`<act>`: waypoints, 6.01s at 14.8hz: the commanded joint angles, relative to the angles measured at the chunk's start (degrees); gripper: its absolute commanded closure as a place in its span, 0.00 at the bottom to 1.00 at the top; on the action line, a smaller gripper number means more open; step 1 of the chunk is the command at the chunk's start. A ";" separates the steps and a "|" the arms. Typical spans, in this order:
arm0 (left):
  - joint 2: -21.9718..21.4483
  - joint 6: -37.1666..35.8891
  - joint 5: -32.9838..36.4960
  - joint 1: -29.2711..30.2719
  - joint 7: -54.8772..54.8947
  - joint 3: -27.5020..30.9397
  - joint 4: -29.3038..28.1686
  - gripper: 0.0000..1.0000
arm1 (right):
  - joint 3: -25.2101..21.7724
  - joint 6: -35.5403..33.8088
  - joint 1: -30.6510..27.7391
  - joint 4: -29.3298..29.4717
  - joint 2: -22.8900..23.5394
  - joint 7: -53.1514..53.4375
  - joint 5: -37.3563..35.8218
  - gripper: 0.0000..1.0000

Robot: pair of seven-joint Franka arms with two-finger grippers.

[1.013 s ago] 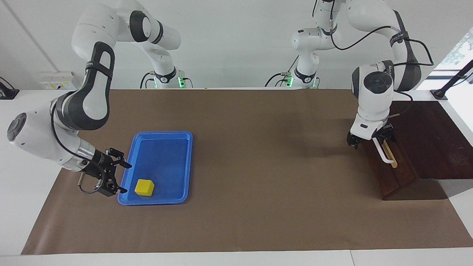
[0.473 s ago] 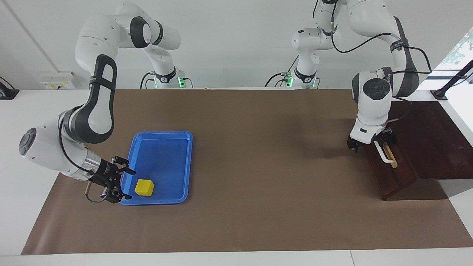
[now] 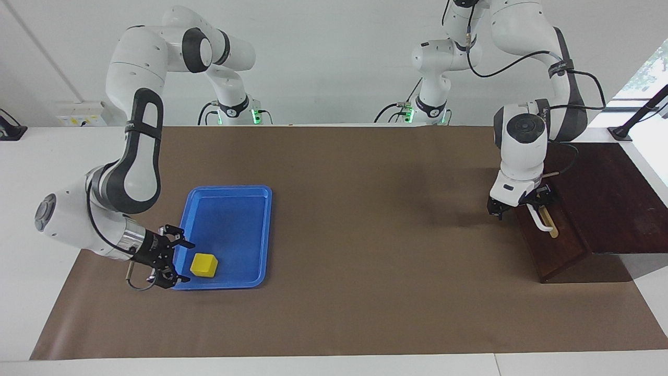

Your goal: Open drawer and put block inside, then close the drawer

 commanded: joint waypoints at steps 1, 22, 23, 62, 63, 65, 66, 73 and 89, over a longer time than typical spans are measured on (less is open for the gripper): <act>0.20 0.63 0.89 -3.51 -2.34 0.15 -0.03 0.00 | 0.07 0.16 -0.40 -1.57 -0.34 -2.25 1.79 0.00; 0.20 -4.72 -2.19 -12.93 -9.11 0.15 2.34 0.00 | -0.02 4.91 -0.31 -7.37 -0.96 -2.86 5.49 0.00; 0.55 -7.34 -2.19 -12.76 -8.94 0.15 4.96 0.00 | -0.02 5.17 -0.31 -7.46 -0.96 -2.86 5.49 0.00; -6.66 -24.18 -32.05 -7.56 -91.11 0.24 18.60 0.00 | 0.51 -3.57 20.40 7.04 -2.36 10.02 3.11 1.00; -6.31 -23.90 -32.07 -9.13 -94.16 0.24 18.95 0.00 | 0.51 -2.66 21.30 7.04 -2.36 10.49 3.11 1.00; -2.72 -24.59 -31.90 -12.65 -98.14 0.32 20.88 0.00 | 0.60 -0.64 22.01 7.04 -2.27 12.94 3.20 1.00; -0.87 -24.86 -31.98 -14.14 -98.93 0.32 22.37 0.00 | 0.60 -0.19 22.62 7.04 -2.27 14.35 3.20 1.00; 8.73 -29.34 -31.81 -18.91 -105.88 0.85 33.90 0.00 | 3.49 0.16 23.77 7.22 -2.36 16.47 3.55 1.00; 10.22 -28.55 -31.72 -22.50 -107.02 0.85 34.08 0.00 | 4.29 8.95 33.61 8.18 -1.83 26.93 3.82 1.00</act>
